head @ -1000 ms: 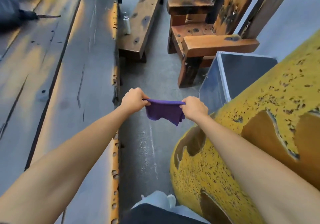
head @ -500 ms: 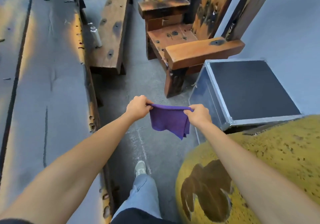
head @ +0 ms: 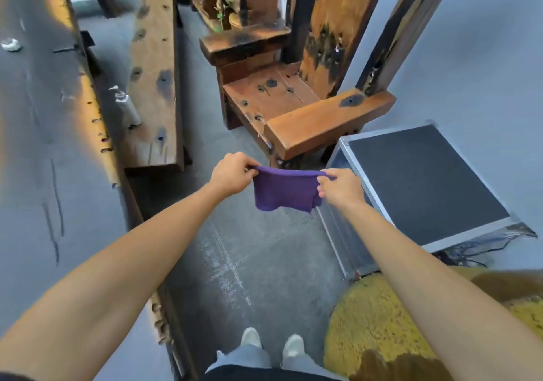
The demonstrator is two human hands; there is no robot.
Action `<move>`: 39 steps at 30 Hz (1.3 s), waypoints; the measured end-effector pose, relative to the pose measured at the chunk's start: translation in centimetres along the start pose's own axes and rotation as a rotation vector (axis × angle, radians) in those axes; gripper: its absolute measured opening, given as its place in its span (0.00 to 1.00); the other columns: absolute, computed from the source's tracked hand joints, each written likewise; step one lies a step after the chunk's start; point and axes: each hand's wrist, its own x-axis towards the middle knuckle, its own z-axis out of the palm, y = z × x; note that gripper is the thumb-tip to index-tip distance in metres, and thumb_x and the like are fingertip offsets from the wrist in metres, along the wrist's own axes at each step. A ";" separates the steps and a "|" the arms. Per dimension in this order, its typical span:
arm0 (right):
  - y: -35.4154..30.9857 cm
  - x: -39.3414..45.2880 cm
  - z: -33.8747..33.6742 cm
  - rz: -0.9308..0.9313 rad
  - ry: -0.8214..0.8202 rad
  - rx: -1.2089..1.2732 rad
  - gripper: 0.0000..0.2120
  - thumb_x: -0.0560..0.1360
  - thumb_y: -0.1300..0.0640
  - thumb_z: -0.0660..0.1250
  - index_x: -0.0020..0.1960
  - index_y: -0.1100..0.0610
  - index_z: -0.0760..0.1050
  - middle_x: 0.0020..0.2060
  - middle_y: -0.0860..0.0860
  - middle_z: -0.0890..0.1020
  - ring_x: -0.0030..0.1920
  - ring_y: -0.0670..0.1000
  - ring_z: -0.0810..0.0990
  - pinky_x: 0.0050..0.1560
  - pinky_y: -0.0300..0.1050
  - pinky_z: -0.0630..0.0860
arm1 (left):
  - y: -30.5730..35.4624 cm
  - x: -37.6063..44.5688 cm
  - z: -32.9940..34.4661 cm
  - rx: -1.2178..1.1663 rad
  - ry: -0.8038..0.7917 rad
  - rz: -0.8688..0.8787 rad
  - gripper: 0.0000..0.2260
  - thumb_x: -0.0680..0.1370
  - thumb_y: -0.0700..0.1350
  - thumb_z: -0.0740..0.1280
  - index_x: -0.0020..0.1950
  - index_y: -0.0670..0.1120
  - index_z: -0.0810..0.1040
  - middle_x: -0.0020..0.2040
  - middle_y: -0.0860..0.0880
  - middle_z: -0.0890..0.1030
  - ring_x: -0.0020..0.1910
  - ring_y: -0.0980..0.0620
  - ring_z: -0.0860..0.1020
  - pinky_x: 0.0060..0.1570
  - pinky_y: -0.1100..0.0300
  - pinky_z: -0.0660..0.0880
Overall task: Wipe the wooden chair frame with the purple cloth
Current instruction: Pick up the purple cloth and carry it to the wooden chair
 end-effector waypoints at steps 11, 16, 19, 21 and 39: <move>-8.0 11.6 2.6 0.030 -0.118 0.369 0.17 0.84 0.58 0.63 0.72 0.57 0.73 0.42 0.55 0.88 0.38 0.50 0.89 0.32 0.39 0.79 | -3.6 14.2 -4.3 0.025 0.046 0.045 0.09 0.78 0.43 0.68 0.54 0.50 0.87 0.47 0.49 0.87 0.47 0.47 0.83 0.50 0.51 0.80; -12.7 19.3 3.6 0.022 -0.157 0.429 0.18 0.85 0.58 0.62 0.73 0.59 0.71 0.47 0.57 0.88 0.42 0.51 0.89 0.36 0.39 0.81 | -5.4 23.7 -6.6 0.029 0.057 0.050 0.09 0.79 0.44 0.69 0.55 0.49 0.87 0.50 0.49 0.88 0.48 0.47 0.84 0.52 0.49 0.81; -15.8 23.6 4.1 0.048 -0.194 0.453 0.16 0.85 0.60 0.60 0.72 0.62 0.71 0.50 0.59 0.86 0.44 0.54 0.87 0.38 0.40 0.81 | -6.2 28.9 -8.3 0.019 0.058 0.053 0.08 0.79 0.43 0.69 0.53 0.49 0.87 0.49 0.50 0.87 0.45 0.51 0.83 0.50 0.53 0.80; -17.9 26.6 4.3 0.037 -0.196 0.456 0.16 0.85 0.61 0.60 0.72 0.62 0.71 0.52 0.61 0.85 0.46 0.57 0.86 0.37 0.40 0.79 | -6.9 32.1 -9.1 -0.008 0.067 0.048 0.08 0.78 0.43 0.70 0.54 0.49 0.87 0.48 0.51 0.87 0.44 0.53 0.83 0.49 0.55 0.80; -35.6 50.3 11.8 -0.142 0.017 0.237 0.08 0.81 0.56 0.66 0.53 0.45 0.82 0.49 0.42 0.85 0.55 0.48 0.82 0.52 0.44 0.77 | -16.2 60.8 -18.4 -0.149 0.101 0.044 0.05 0.81 0.42 0.67 0.52 0.45 0.82 0.42 0.47 0.85 0.45 0.46 0.79 0.48 0.55 0.73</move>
